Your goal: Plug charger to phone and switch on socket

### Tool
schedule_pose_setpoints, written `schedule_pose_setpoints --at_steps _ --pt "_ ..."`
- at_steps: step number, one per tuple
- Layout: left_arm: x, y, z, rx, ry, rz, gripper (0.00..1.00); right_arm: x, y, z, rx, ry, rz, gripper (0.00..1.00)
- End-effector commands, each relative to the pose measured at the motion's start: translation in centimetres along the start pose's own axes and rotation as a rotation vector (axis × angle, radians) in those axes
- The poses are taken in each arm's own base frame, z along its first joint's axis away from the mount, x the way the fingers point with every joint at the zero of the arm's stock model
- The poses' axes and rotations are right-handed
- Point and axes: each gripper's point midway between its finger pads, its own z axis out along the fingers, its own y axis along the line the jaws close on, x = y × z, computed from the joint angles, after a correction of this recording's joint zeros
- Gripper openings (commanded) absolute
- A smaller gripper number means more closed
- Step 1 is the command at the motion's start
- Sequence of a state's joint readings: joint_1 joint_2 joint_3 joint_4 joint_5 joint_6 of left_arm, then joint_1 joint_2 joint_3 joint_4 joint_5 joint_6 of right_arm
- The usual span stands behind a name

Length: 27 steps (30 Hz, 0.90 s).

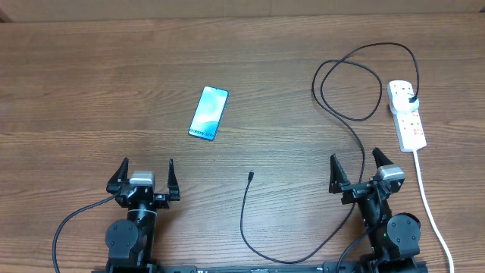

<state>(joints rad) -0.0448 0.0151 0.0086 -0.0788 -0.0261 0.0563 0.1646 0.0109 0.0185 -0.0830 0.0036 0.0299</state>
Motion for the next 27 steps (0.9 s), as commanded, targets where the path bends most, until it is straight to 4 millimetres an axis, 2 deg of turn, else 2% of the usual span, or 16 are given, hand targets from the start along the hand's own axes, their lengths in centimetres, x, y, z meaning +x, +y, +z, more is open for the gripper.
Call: schedule_pose_setpoints --at_steps 1,24,27 --pt "-0.01 0.16 -0.01 -0.006 -0.004 0.015 1.00 0.29 0.14 0.03 -0.008 0.000 -0.002 1.00" --pt "-0.04 0.16 -0.01 -0.006 -0.005 0.015 1.00 0.29 0.14 0.03 -0.008 0.000 -0.002 1.00" --pt "-1.00 0.82 -0.05 -0.044 -0.043 0.034 1.00 0.29 0.14 0.03 -0.008 0.000 -0.002 1.00"
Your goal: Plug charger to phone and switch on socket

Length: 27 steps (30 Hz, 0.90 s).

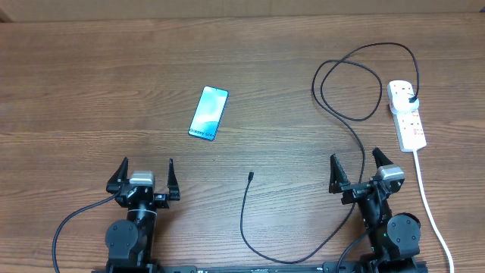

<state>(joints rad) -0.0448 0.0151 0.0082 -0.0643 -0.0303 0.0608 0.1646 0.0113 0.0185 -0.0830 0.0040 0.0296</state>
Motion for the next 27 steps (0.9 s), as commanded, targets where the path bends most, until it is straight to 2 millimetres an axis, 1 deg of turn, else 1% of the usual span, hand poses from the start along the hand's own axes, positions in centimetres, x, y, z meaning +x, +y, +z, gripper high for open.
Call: schedule_pose_setpoints --at_steps 1,4,11,27 --pt "-0.9 0.7 0.0 -0.039 -0.040 0.028 1.00 0.3 0.1 0.0 -0.008 -0.001 -0.001 1.00" --pt "-0.9 0.7 0.0 -0.039 -0.041 0.027 1.00 0.3 0.1 0.0 -0.008 -0.001 -0.001 1.00" --pt "0.2 0.7 0.0 -0.039 0.008 0.029 1.00 0.3 0.1 0.0 -0.008 0.000 -0.001 1.00" --pt "0.2 0.7 0.0 -0.035 0.008 0.029 1.00 0.3 0.1 0.0 -0.008 0.000 -0.001 1.00"
